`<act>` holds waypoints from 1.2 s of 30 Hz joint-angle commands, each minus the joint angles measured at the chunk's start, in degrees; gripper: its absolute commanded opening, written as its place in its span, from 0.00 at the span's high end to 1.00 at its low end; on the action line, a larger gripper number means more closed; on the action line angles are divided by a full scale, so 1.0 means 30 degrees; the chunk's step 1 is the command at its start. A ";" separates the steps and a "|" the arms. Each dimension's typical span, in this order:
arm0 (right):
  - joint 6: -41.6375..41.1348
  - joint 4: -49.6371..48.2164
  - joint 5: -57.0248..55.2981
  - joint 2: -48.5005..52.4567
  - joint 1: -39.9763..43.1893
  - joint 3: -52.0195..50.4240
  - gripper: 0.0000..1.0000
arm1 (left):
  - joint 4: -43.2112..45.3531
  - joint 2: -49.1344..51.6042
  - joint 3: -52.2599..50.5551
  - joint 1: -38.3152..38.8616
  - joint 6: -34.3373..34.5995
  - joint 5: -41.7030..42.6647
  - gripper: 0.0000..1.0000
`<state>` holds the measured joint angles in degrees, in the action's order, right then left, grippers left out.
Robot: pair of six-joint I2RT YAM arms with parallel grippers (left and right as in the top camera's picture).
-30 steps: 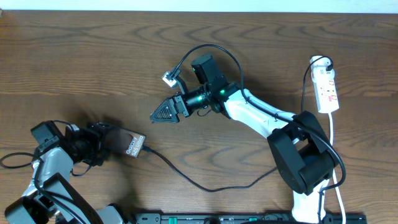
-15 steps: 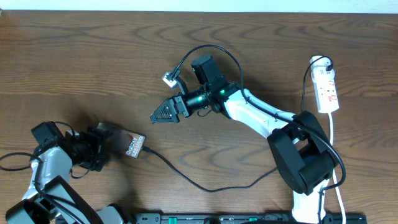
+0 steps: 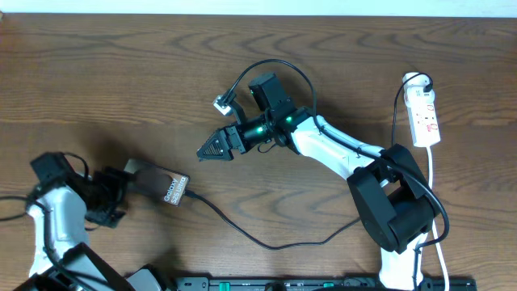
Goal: Plug charger to phone and switch on socket
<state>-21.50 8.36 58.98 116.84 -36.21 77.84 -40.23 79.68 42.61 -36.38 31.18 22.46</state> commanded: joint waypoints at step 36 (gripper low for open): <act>0.2863 1.5038 -1.9081 -0.7985 1.3843 0.8619 0.01 | -0.0925 -0.0401 1.1198 1.8280 -0.6309 -0.8364 0.17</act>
<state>-15.00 52.69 6.85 92.90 -0.49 102.96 -43.07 79.00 75.31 18.44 13.19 -0.93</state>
